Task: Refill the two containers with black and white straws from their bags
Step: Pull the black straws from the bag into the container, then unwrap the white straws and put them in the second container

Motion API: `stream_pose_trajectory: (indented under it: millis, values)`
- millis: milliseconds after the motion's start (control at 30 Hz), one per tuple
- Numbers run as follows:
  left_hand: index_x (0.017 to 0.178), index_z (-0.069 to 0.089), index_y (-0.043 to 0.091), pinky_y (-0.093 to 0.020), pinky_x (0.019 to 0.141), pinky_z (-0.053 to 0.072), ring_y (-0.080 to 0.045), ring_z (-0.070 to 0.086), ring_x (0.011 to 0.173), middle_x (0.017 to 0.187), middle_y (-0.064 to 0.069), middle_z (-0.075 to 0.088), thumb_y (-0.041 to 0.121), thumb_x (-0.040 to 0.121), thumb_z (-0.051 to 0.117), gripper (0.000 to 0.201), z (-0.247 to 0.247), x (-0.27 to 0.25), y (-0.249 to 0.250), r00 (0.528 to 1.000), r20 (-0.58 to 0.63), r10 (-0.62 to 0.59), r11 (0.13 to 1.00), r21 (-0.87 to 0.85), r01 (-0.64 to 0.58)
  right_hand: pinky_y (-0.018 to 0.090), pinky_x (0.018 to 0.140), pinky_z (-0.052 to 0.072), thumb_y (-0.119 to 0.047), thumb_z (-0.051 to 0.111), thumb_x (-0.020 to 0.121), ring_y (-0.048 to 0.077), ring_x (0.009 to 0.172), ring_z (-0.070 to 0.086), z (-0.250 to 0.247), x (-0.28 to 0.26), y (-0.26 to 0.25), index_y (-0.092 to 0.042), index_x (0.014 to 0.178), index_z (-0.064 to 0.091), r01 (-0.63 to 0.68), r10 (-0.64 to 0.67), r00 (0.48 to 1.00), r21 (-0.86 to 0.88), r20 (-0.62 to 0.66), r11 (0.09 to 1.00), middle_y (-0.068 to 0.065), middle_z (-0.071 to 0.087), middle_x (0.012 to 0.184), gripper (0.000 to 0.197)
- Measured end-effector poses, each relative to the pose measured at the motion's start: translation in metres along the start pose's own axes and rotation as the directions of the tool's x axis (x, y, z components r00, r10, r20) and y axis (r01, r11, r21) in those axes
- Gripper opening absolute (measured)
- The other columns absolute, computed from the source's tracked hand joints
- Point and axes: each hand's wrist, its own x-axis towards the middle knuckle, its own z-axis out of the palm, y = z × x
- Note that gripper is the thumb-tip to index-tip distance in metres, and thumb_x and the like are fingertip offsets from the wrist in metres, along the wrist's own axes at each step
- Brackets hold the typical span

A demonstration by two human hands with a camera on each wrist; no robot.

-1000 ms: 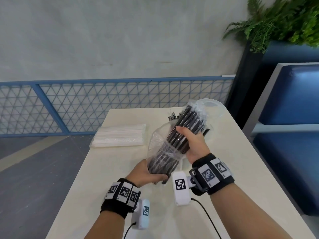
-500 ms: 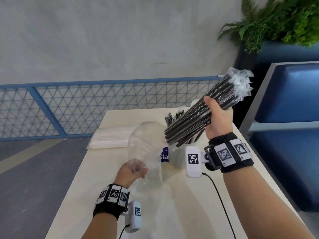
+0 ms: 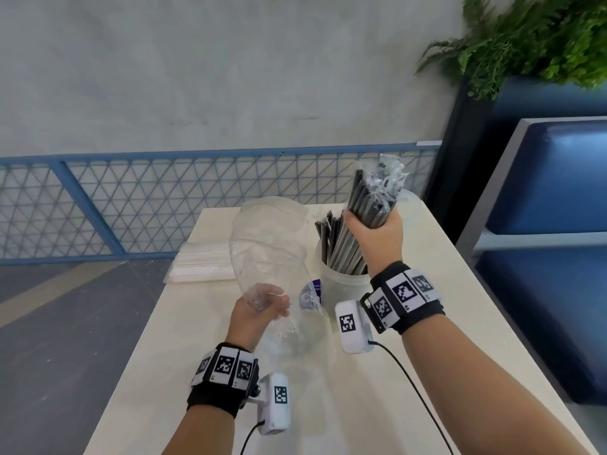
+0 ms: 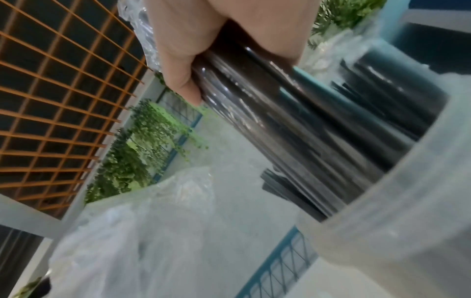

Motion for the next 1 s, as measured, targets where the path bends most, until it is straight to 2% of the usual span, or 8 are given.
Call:
stream_pose_trajectory:
  millis: [167, 433, 633, 733, 833, 900, 967, 1000]
  values:
    - [0.077, 0.062, 0.012, -0.018, 0.057, 0.048, -0.015, 0.062, 0.055, 0.059, 0.000, 0.068, -0.002, 0.077, 0.067, 0.015, 0.001, 0.001, -0.001, 0.999, -0.041, 0.010, 1.000, 0.010, -0.009, 0.031, 0.086, 0.051, -0.009, 0.075, 0.073, 0.017, 0.092, 0.062, 0.006, -0.002, 0.028, -0.016, 0.106, 0.057, -0.102, 0.107, 0.993, -0.095, 0.055, 0.990, 0.000, 0.064, 0.097, 0.038]
    - [0.079, 0.062, 0.011, -0.017, 0.056, 0.048, -0.013, 0.062, 0.055, 0.060, 0.000, 0.069, -0.002, 0.077, 0.067, 0.013, 0.005, 0.006, -0.001, 0.998, -0.060, 0.025, 1.000, 0.004, -0.025, 0.040, 0.096, 0.049, -0.012, 0.075, 0.073, 0.022, 0.102, 0.062, 0.005, -0.001, 0.056, -0.010, 0.116, 0.056, -0.221, 0.243, 0.964, -0.175, 0.113, 0.959, 0.005, 0.066, 0.108, 0.047]
    - [0.080, 0.063, 0.011, -0.016, 0.055, 0.047, -0.013, 0.063, 0.054, 0.062, -0.001, 0.068, 0.000, 0.078, 0.067, 0.012, 0.009, 0.003, -0.003, 0.997, -0.081, 0.017, 1.000, -0.010, -0.018, 0.041, 0.100, 0.047, -0.014, 0.077, 0.072, 0.020, 0.104, 0.060, 0.006, -0.001, 0.055, -0.012, 0.120, 0.052, -0.218, 0.264, 0.951, -0.253, 0.161, 0.942, 0.003, 0.063, 0.110, 0.054]
    - [0.080, 0.064, 0.012, -0.018, 0.056, 0.048, -0.017, 0.063, 0.057, 0.068, -0.005, 0.067, 0.003, 0.078, 0.068, 0.010, 0.004, 0.002, -0.001, 0.996, -0.093, 0.011, 1.000, -0.009, -0.012, 0.038, 0.107, 0.040, -0.019, 0.082, 0.066, 0.017, 0.115, 0.051, 0.003, -0.005, 0.043, -0.015, 0.128, 0.040, -0.095, 0.119, 0.989, -0.237, 0.088, 0.967, -0.001, 0.053, 0.121, 0.075]
    - [0.078, 0.063, 0.012, -0.019, 0.056, 0.046, -0.015, 0.062, 0.055, 0.065, -0.001, 0.066, 0.003, 0.078, 0.067, 0.010, 0.001, 0.002, -0.001, 0.992, -0.126, 0.010, 1.000, -0.016, -0.012, 0.022, 0.111, 0.029, -0.025, 0.081, 0.067, 0.013, 0.128, 0.036, 0.003, -0.002, 0.014, -0.016, 0.137, 0.033, 0.294, -0.285, 0.956, -0.288, 0.075, 0.911, 0.005, 0.039, 0.137, 0.085]
    - [0.078, 0.063, 0.011, -0.020, 0.056, 0.045, -0.015, 0.062, 0.054, 0.061, 0.002, 0.066, 0.005, 0.079, 0.067, 0.007, 0.001, 0.001, -0.002, 0.991, -0.135, 0.011, 0.999, -0.032, -0.016, 0.030, 0.112, 0.030, -0.029, 0.073, 0.074, 0.016, 0.128, 0.037, 0.006, 0.008, 0.003, -0.017, 0.136, 0.037, 0.461, -0.430, 0.887, -0.397, 0.170, 0.793, 0.008, 0.040, 0.137, 0.073]
    - [0.080, 0.063, 0.009, -0.021, 0.059, 0.047, -0.015, 0.061, 0.055, 0.060, 0.001, 0.066, 0.007, 0.081, 0.065, 0.003, 0.003, 0.001, -0.001, 0.991, -0.133, 0.013, 0.998, -0.065, -0.021, 0.049, 0.107, 0.032, -0.036, 0.064, 0.077, 0.022, 0.128, 0.041, 0.009, 0.012, -0.001, -0.021, 0.133, 0.044, 0.501, -0.447, 0.860, -0.572, 0.245, 0.650, 0.006, 0.046, 0.136, 0.061]
    - [0.082, 0.063, 0.009, -0.022, 0.061, 0.048, -0.015, 0.062, 0.056, 0.060, 0.000, 0.066, 0.008, 0.083, 0.062, 0.002, 0.004, 0.000, -0.001, 0.990, -0.140, 0.007, 0.995, -0.094, -0.021, 0.052, 0.106, 0.031, -0.038, 0.062, 0.078, 0.023, 0.129, 0.041, 0.008, 0.008, -0.001, -0.021, 0.130, 0.046, 0.502, -0.461, 0.854, -0.621, 0.242, 0.602, 0.005, 0.048, 0.136, 0.057]
